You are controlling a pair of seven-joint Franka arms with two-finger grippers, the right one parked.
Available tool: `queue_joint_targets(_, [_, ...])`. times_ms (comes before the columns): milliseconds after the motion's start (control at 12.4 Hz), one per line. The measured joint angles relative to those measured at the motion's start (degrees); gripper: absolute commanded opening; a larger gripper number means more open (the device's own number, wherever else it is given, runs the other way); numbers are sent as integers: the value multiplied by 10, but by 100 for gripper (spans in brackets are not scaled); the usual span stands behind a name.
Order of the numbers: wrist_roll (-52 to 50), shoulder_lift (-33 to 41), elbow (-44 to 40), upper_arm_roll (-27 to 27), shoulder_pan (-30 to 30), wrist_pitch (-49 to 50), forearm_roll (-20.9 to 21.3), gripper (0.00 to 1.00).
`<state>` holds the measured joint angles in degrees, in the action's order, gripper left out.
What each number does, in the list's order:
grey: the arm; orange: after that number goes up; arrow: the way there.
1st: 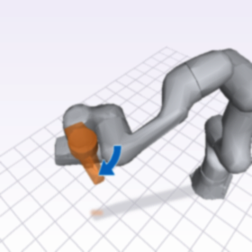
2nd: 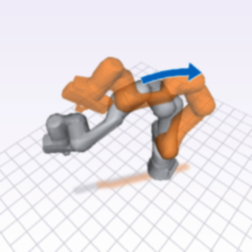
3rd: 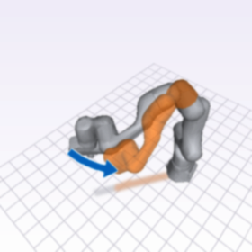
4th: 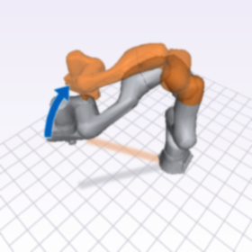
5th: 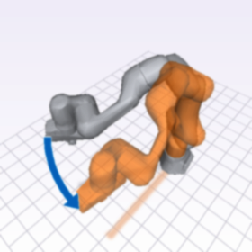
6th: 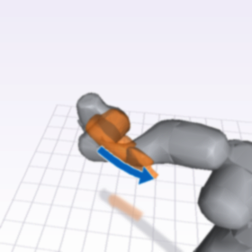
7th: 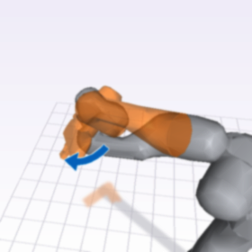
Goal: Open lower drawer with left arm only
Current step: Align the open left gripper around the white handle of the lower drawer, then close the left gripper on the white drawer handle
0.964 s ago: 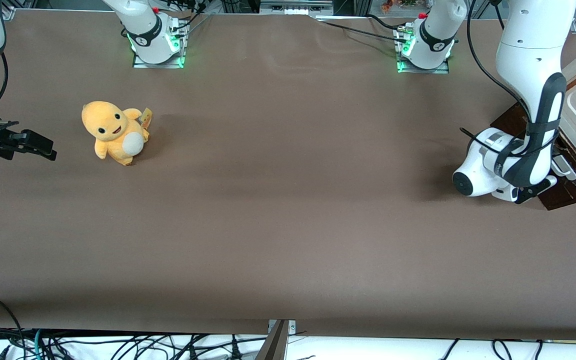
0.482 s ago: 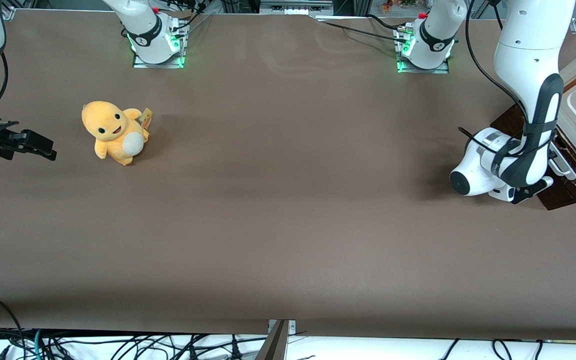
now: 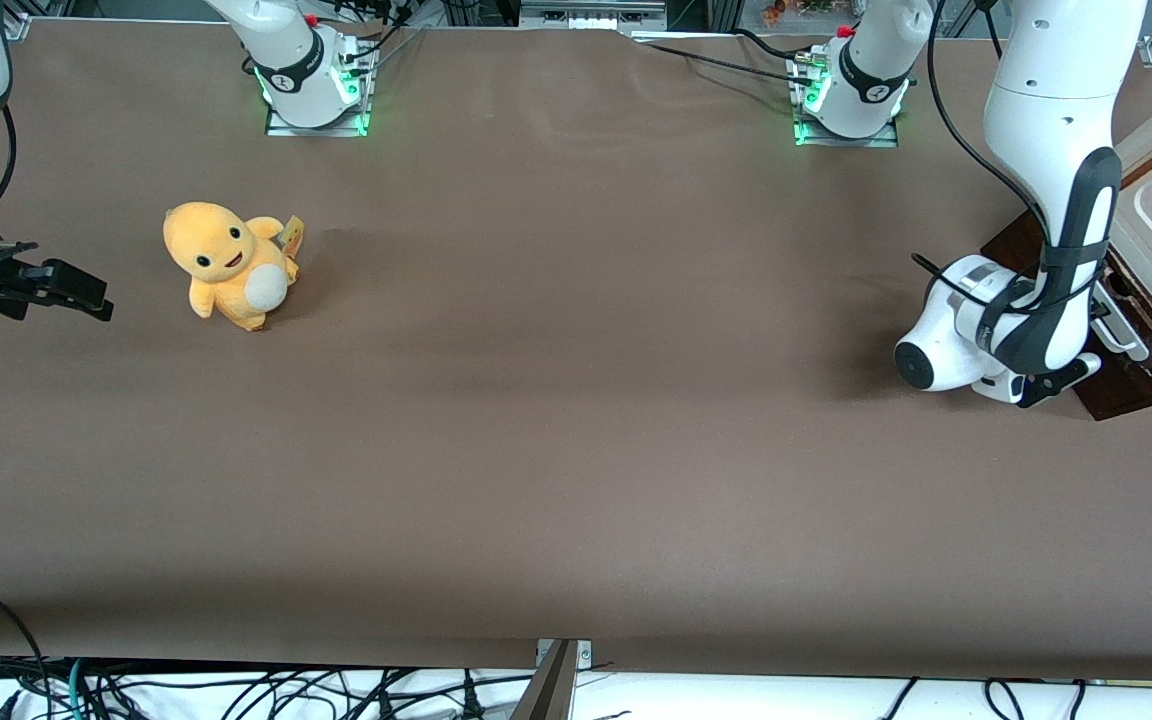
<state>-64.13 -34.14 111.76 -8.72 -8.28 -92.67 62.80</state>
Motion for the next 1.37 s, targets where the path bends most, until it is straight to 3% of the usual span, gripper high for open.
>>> queue_joint_targets(1366, [6, 1, -29, 28, -7, 14, -36, 0])
